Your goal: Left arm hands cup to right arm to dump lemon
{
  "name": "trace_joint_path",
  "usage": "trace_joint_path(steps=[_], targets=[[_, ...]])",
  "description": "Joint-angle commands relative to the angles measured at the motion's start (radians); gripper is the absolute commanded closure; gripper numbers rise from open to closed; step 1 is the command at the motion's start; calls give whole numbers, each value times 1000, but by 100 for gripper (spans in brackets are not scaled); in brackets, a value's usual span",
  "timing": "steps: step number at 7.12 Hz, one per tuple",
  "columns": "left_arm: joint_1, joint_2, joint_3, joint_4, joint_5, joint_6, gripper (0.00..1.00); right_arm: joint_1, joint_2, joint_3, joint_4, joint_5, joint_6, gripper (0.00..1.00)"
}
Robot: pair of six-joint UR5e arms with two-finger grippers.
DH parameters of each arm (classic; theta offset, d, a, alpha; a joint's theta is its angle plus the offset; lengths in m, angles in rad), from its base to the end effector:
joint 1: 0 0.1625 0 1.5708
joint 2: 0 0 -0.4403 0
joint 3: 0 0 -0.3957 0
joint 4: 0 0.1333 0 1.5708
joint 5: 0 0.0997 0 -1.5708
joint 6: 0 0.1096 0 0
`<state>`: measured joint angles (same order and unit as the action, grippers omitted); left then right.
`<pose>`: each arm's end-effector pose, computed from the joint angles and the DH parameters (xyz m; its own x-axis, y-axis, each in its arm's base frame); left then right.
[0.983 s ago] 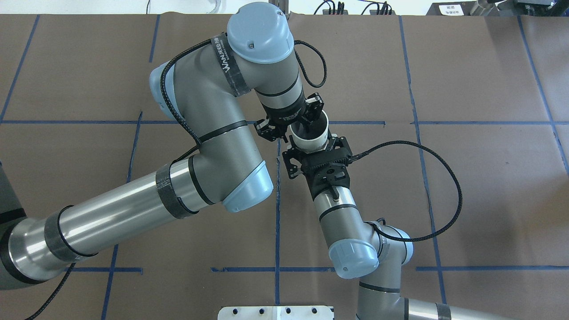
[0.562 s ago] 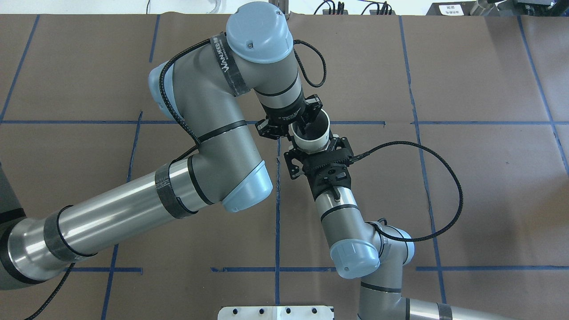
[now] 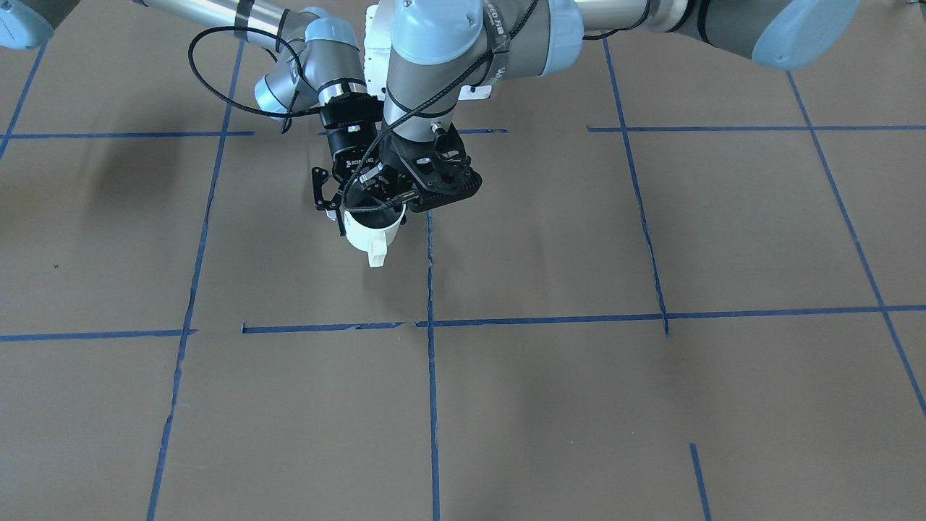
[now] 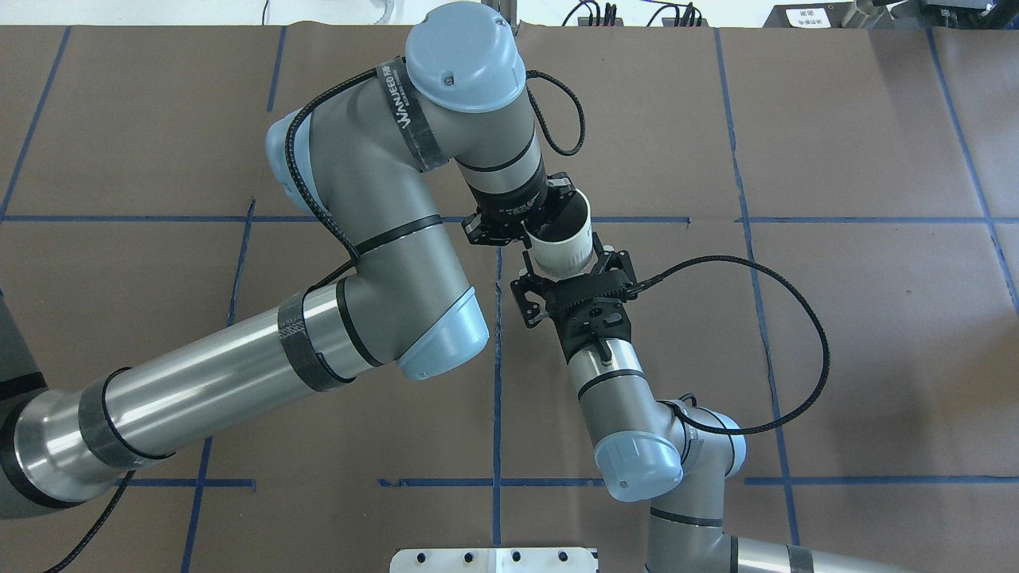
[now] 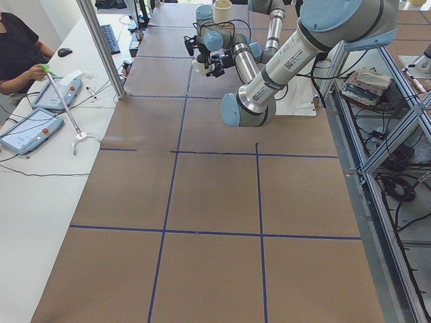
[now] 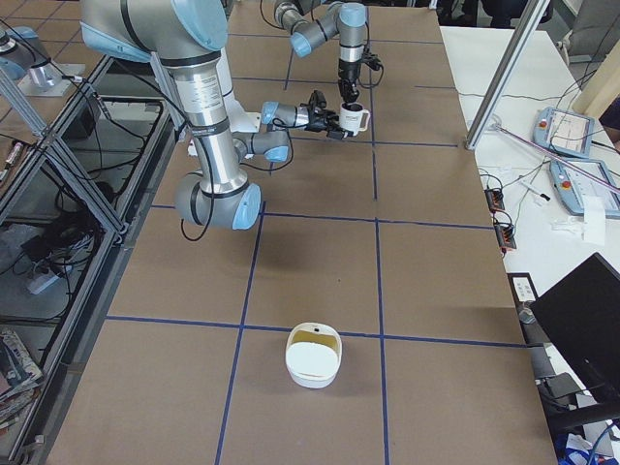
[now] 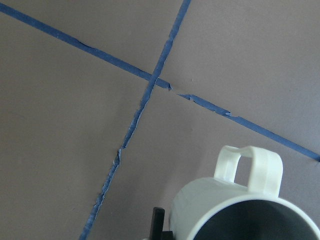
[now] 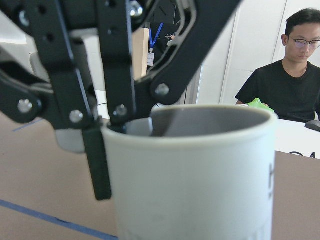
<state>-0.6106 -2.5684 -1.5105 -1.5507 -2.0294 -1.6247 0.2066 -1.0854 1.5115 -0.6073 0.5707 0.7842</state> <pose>0.5600 -0.4954 0.0630 0.4853 -0.3985 -0.7783 0.2527 0.9160 -0.3116 -0.5820 -0.3524 0.3010 0.7766 -0.2280 0.5873 -0.5256 0.2797 0.8035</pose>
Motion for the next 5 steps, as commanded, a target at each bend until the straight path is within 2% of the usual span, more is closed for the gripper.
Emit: trace_joint_path(steps=[1, 3, 4, 5], targets=[[-1, -3, -23, 6, 3, -3, 100, -13, -31, -40, 1, -3, 0, 0], [-67, 22, -109, 7, 3, -1, 100, 2, -24, -42, -2, 8, -3, 0], [-96, 99, -190, 6, 2, 3, 100, 25, -19, -25, -2, 32, -2, 0], [-112, 219, -289, 4, 3, 64, 100, 74, -34, -19, -2, 105, 0, 0]])
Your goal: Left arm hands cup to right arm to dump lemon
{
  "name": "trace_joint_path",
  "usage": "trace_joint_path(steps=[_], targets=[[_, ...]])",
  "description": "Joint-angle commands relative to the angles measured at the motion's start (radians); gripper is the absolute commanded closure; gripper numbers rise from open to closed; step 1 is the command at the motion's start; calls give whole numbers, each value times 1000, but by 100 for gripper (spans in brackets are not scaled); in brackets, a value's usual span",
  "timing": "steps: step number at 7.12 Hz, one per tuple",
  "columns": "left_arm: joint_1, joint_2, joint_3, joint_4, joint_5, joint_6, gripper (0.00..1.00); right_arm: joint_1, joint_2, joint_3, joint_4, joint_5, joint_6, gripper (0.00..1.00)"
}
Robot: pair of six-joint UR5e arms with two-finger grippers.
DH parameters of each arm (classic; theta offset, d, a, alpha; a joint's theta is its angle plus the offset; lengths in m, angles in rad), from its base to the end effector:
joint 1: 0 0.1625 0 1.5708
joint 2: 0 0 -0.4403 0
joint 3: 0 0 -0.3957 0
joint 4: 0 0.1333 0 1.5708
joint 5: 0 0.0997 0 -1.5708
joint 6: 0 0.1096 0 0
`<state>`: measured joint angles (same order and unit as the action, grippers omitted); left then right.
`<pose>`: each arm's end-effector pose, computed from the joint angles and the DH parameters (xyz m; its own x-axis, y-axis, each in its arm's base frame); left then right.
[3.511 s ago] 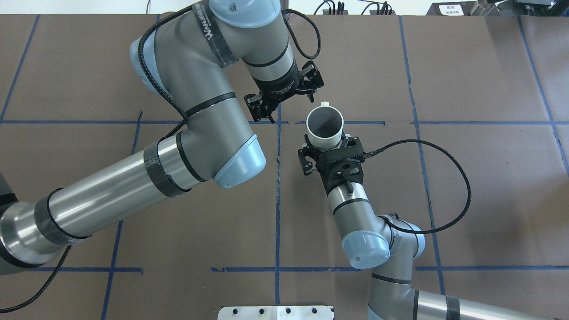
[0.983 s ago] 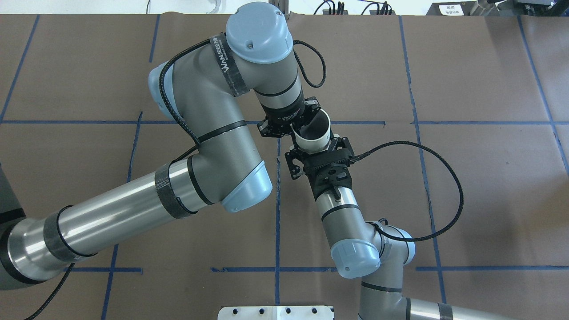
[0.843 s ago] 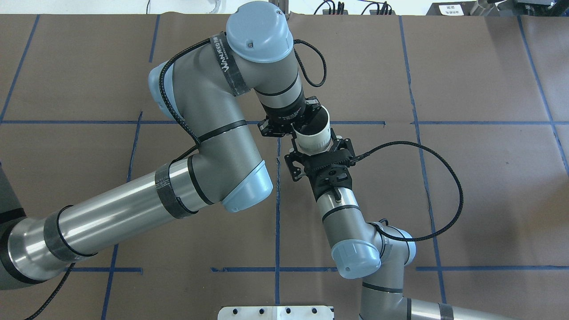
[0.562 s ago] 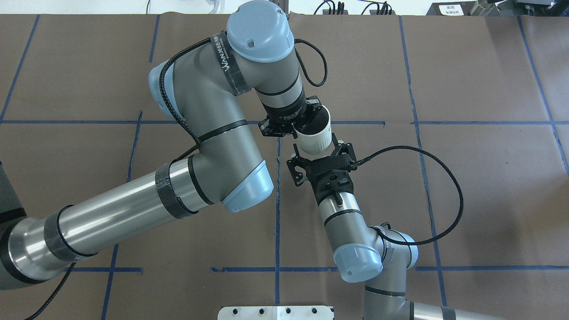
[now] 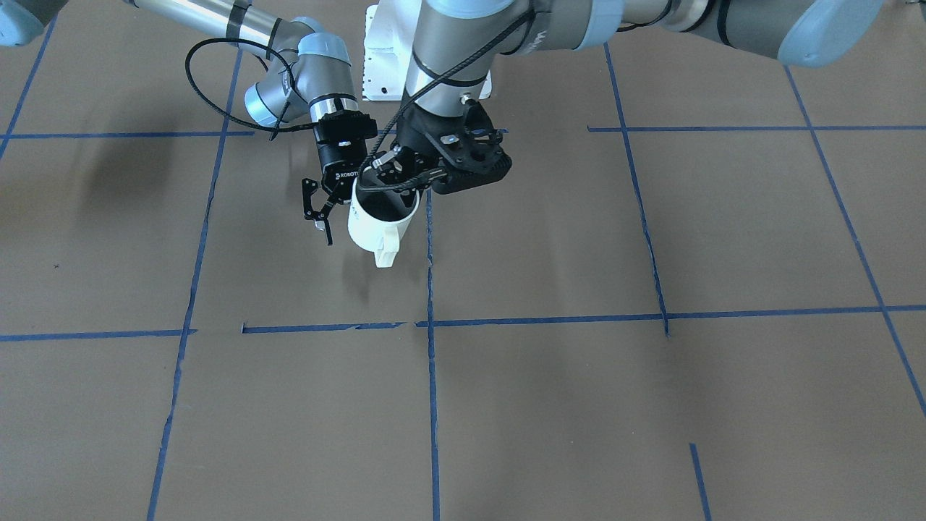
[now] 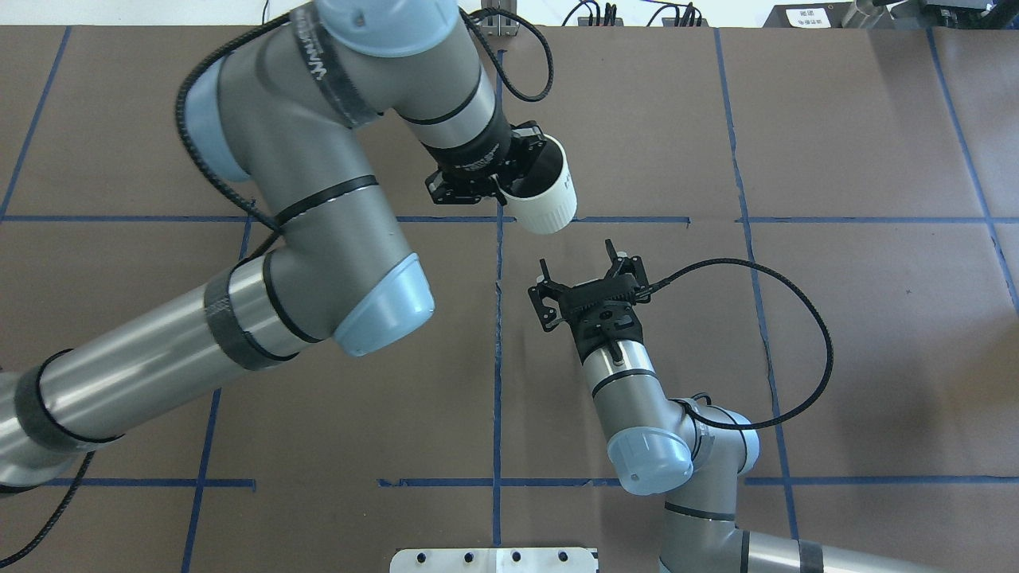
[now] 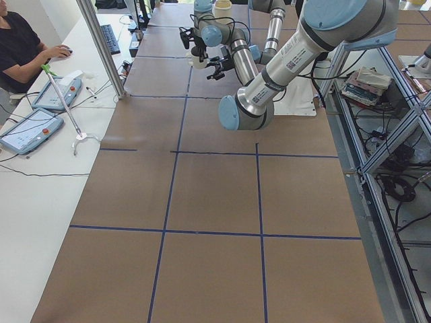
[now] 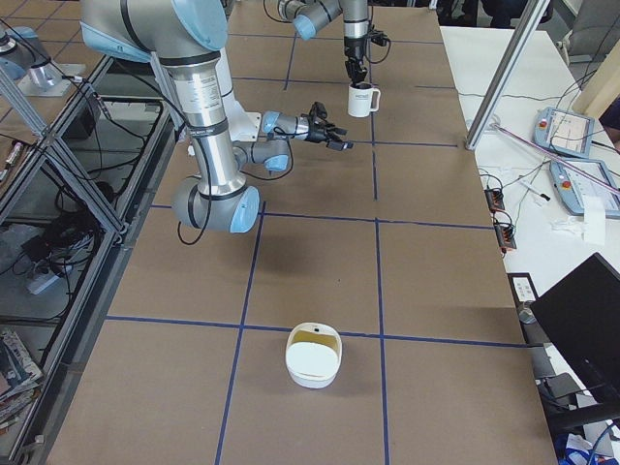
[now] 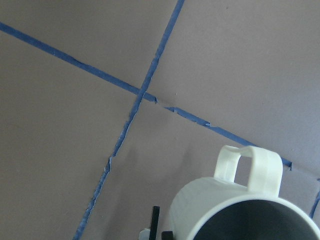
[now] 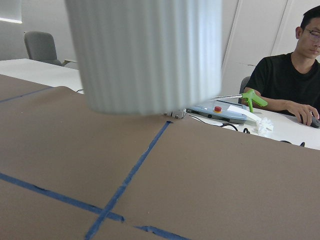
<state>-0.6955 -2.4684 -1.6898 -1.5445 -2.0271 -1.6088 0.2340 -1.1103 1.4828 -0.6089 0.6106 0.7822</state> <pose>0.4748 -0.5070 0.0711 0.4096 -0.3863 -0.8264 0.3081 0.9113 -0.2732 -0.5793 -0.3674 0.3307 0.8045 -0.2264 0.5491 -0.4782 0.3015 0.8249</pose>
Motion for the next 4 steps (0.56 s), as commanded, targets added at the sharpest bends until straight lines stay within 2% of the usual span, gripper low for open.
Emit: trace_joint_path(steps=[1, 3, 4], targets=[[-47, 238, -195, -5, 1, 184, 100, 107, -14, 14, 0, 168, 5, 0], [-123, 508, -325, -8, -5, 538, 100, 235, -52, 28, -2, 355, 5, 0], [-168, 625, -361, -11, -7, 688, 100, 319, -90, 30, 0, 477, 5, 0]])
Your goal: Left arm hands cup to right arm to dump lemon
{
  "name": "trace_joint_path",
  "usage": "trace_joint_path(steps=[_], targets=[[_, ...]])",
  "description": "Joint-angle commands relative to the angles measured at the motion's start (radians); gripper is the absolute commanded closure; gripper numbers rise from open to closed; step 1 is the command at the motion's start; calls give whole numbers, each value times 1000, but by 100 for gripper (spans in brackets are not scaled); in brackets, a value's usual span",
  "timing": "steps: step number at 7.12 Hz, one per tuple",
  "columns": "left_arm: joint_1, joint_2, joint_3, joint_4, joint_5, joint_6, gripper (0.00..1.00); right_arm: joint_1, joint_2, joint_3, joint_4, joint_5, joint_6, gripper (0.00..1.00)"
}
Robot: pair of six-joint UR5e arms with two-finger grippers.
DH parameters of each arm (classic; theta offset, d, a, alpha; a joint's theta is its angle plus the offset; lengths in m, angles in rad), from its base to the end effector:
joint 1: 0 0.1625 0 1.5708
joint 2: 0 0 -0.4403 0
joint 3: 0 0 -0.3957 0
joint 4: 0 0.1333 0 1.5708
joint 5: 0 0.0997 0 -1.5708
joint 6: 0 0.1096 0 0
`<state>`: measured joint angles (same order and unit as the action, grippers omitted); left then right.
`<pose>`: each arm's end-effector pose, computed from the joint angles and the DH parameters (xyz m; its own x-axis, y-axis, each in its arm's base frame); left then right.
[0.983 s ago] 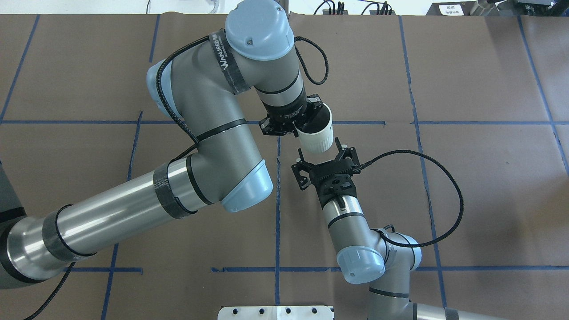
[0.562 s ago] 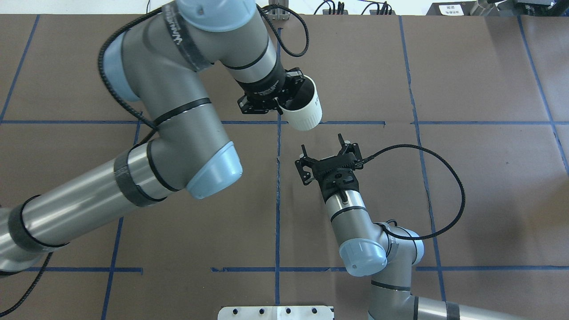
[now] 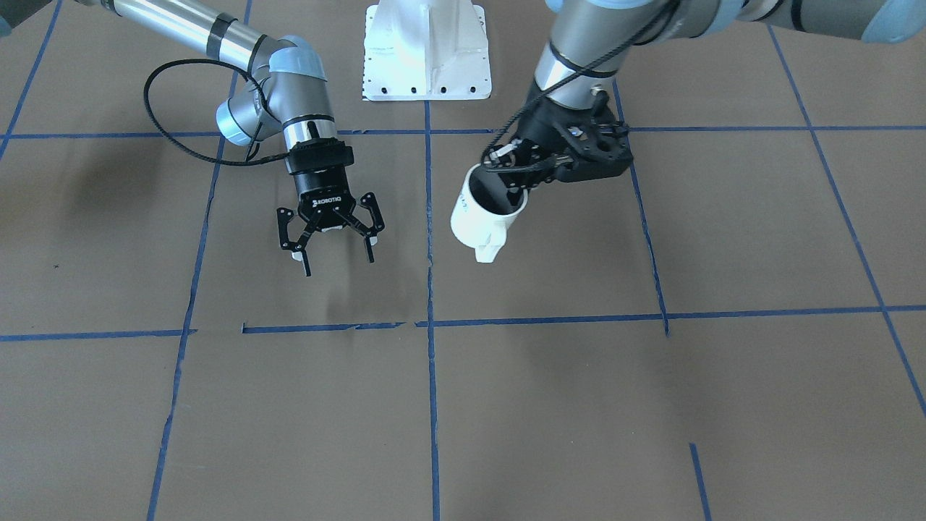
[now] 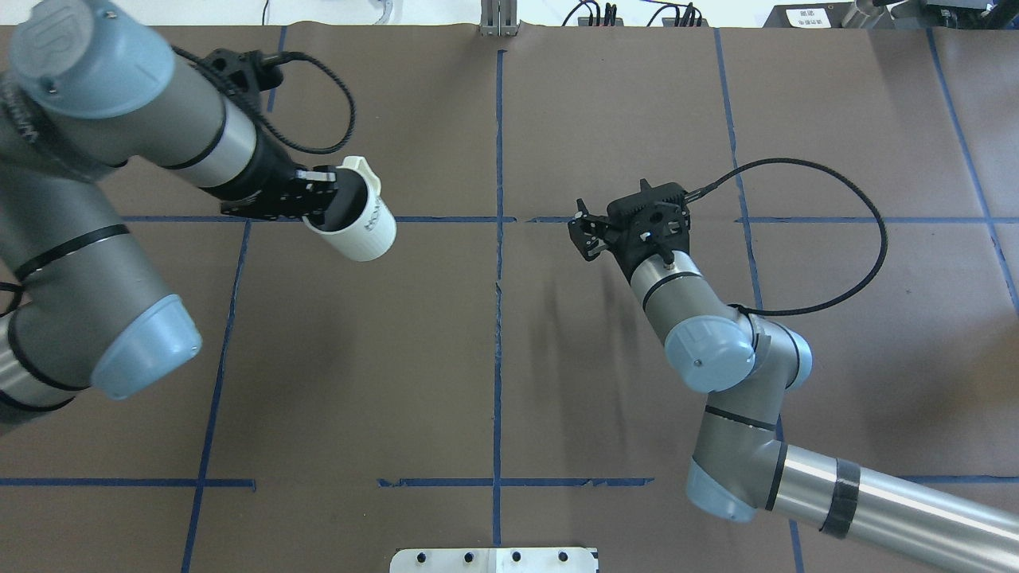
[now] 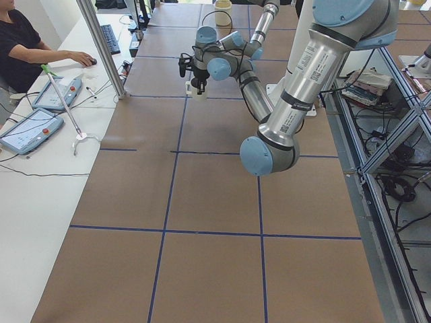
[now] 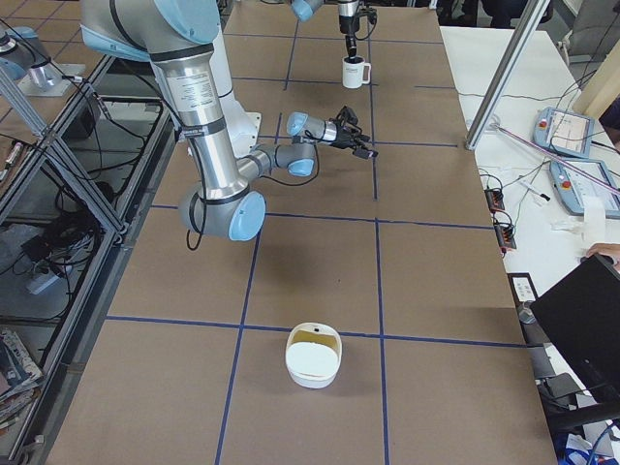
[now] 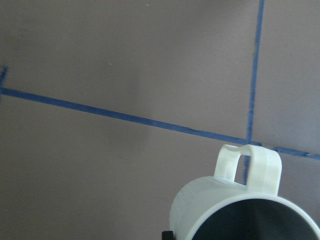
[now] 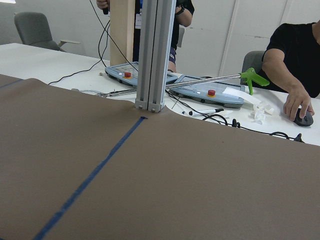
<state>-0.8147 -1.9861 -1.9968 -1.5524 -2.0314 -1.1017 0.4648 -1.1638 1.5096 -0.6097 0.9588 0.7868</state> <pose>0.3372 -0.4808 0.2640 0.6098 -0.0563 -0.7906 0.1709 0.9833 0.0618 -0.5013 -0.4709 0.3599 0.7743 -0.2583 0.5778 -0.4462 0.4246 0.7878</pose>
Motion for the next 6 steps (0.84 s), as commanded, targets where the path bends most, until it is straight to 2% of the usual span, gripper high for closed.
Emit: trace_joint_path(steps=[1, 2, 3, 4, 5, 6], targets=[[-67, 285, -60, -108, -4, 275, 100, 203, -89, 55, -2, 335, 0, 0], [-113, 402, -34, -288, -10, 325, 100, 330, -141, 88, -7, 559, 0, 0], [-132, 484, 25, -390, -10, 376, 100, 445, -181, 107, -10, 745, -6, 0], [-145, 539, 108, -510, -12, 411, 100, 530, -200, 110, -10, 884, -6, 0], [-167, 570, 178, -614, -33, 408, 98, 596, -212, 110, -12, 1000, -6, 0], [-182, 570, 226, -620, -83, 393, 96, 609, -226, 122, -12, 1011, -4, 0]])
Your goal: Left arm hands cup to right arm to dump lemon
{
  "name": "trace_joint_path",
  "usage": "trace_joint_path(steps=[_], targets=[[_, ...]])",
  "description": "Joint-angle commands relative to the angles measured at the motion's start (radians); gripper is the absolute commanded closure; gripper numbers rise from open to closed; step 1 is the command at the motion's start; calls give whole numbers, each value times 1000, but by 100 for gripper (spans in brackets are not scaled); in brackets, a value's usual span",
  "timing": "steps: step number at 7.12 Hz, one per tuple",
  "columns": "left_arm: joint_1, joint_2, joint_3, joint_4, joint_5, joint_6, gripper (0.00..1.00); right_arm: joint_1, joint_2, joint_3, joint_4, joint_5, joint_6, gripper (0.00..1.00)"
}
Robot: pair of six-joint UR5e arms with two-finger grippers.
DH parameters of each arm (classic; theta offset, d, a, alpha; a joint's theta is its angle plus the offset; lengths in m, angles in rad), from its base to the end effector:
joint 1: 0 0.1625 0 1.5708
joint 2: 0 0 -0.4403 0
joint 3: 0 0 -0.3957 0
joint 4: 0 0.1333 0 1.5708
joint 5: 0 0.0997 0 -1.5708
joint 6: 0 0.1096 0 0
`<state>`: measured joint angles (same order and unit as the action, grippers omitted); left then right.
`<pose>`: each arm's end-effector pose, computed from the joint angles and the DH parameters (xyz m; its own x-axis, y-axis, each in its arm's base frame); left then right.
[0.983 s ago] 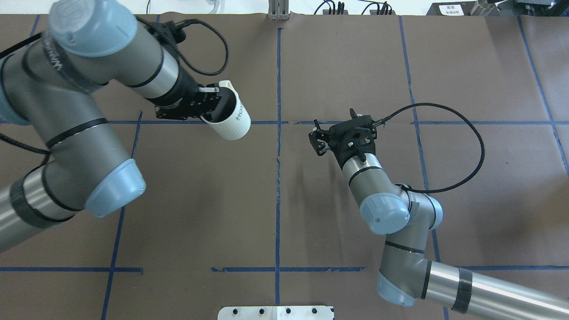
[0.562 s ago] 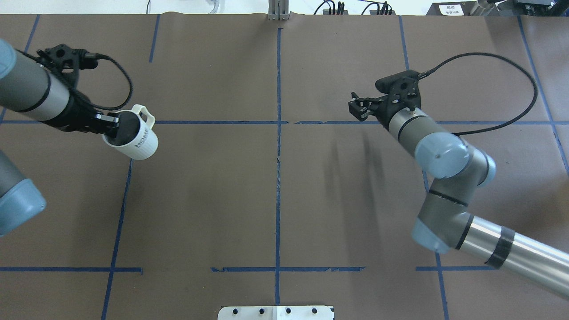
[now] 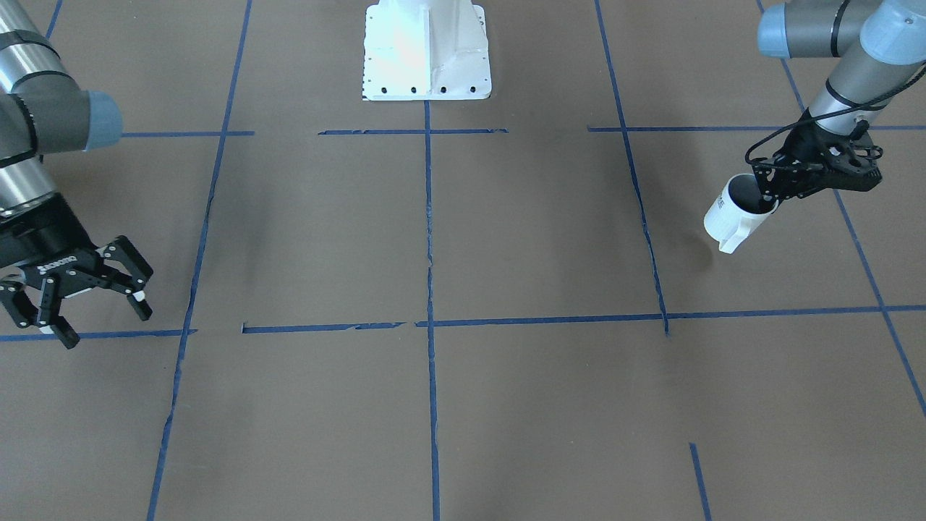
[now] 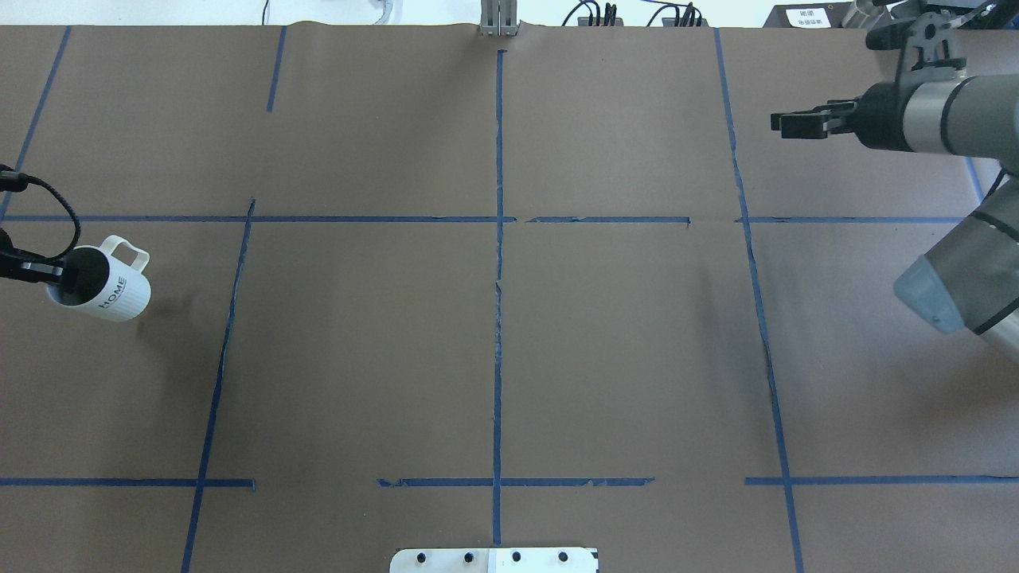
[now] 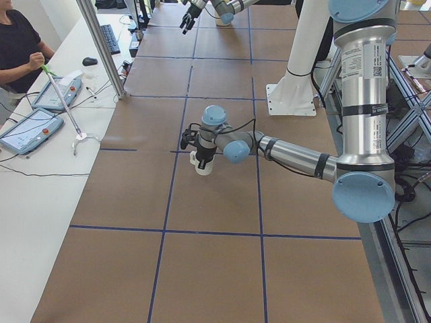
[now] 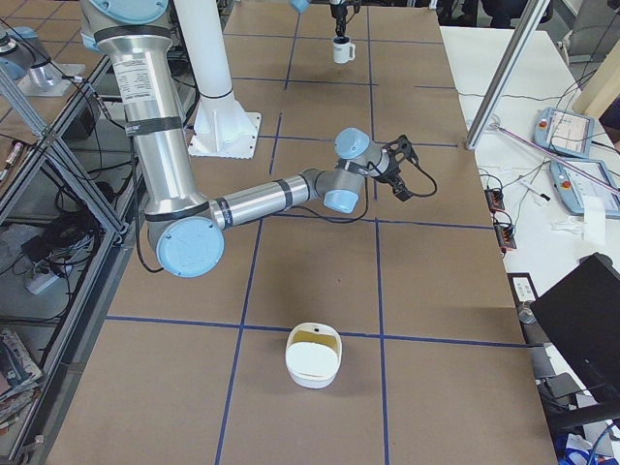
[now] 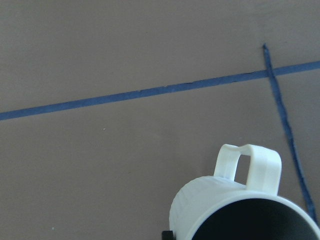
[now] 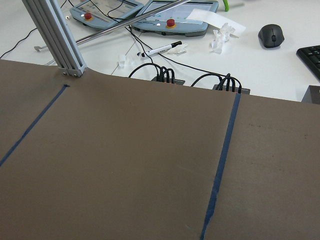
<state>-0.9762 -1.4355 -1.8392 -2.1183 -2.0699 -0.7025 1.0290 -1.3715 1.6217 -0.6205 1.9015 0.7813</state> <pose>0.1968 -0.4353 0.5583 0.7076 0.1498 -0.6905 0.0286 0.9704 0.2399 -0.2274 -0.5673 0.4407 0.5960 -0.3121 0.7399 -0.3282 0.7462 0.5791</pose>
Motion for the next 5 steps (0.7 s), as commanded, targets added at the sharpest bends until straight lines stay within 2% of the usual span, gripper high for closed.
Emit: trace_joint_path(steps=[1, 2, 5], targets=[[-73, 23, 78, -43, -120, -37, 95, 45, -33, 20, 1, 64, 1, 0], [-85, 33, 106, -54, -186, -76, 92, 43, -47, 39, 1, 61, 3, 0], [-84, 24, 129, -58, -184, -150, 66, 42, -54, 44, 1, 59, 9, 0]])
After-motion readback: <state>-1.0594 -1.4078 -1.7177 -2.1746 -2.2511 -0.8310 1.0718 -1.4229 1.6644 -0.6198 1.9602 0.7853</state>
